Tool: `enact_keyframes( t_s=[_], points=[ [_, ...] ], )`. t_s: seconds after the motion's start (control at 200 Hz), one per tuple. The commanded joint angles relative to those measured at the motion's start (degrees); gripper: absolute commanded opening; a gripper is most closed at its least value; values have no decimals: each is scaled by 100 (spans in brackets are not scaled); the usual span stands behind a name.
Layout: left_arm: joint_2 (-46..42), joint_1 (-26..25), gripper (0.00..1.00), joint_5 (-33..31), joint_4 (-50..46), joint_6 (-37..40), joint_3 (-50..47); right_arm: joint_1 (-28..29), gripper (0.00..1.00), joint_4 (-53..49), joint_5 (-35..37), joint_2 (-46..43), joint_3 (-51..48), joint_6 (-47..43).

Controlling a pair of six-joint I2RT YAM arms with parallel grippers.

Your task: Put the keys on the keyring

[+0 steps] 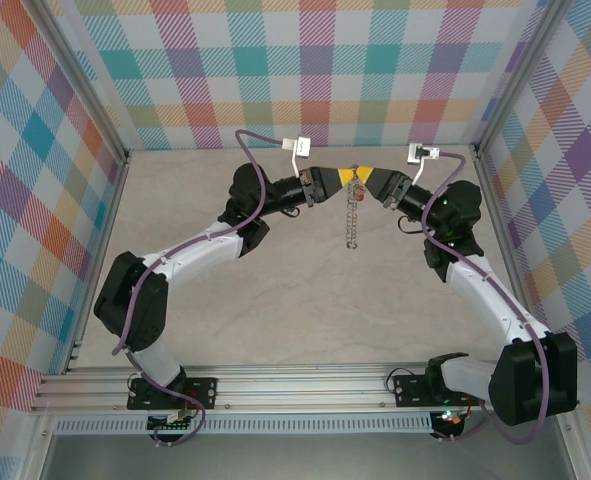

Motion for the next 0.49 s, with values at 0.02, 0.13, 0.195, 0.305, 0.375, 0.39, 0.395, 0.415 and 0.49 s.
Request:
enact_keyframes(
  t_s=[0.02,0.13,0.195,0.305,0.375,0.39,0.395,0.415,0.49],
  points=[
    [21,41,0,-73,383,-32,89,55,24,271,-16,-2,104,28],
    [21,41,0,-73,366,-22,85,62,25,262,-25,6,110,33],
    [21,41,0,-73,365,-20,92,74,27,259,-35,24,119,37],
    [22,41,0,-83,365,-16,88,101,27,262,-51,59,126,42],
    [30,41,0,-81,367,-23,91,108,26,263,-61,68,141,42],
    [26,41,0,-81,365,-21,87,113,26,262,-62,70,141,42],
    [28,45,0,-81,365,-22,90,111,26,262,-62,73,146,42],
    [27,45,0,-81,365,-23,85,109,26,249,-66,78,150,42],
    [30,45,0,-74,365,-23,92,116,26,244,-96,110,168,42]
  ],
)
